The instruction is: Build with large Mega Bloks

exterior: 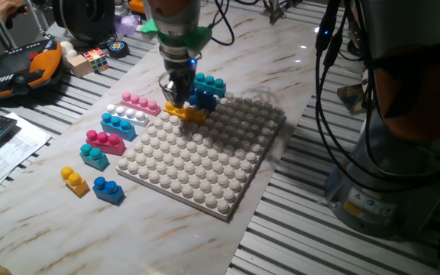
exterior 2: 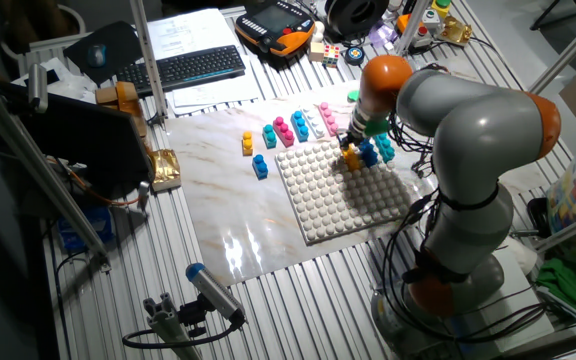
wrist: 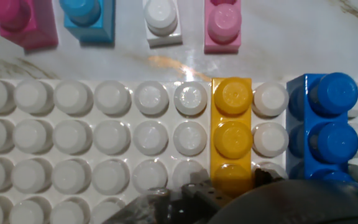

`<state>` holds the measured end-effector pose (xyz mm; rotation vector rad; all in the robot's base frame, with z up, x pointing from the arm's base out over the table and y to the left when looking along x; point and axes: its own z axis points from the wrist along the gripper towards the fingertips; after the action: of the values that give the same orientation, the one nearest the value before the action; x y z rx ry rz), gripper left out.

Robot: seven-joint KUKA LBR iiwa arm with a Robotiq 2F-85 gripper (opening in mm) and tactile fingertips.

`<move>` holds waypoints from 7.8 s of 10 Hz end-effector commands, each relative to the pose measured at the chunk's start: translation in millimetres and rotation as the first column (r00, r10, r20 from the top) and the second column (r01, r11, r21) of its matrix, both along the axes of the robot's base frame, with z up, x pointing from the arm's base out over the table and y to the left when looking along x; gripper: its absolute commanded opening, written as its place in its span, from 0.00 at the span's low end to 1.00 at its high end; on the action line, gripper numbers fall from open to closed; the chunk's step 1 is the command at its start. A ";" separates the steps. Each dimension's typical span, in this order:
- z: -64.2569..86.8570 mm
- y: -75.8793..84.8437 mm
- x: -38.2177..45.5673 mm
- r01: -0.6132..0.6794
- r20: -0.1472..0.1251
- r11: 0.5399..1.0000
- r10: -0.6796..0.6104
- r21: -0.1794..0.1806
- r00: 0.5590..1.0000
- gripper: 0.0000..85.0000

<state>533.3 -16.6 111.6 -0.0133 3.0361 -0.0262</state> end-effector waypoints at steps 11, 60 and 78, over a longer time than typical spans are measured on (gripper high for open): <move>1.9 7.2 65.7 0.027 -0.012 1.000 -0.027 0.000 1.000 0.35; 6.2 23.1 93.0 0.049 -0.048 0.999 -0.048 0.023 0.998 0.01; 3.3 57.1 13.5 0.039 -0.056 0.999 -0.039 -0.009 0.998 0.01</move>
<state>554.4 40.4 114.4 0.0438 3.0929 -0.0405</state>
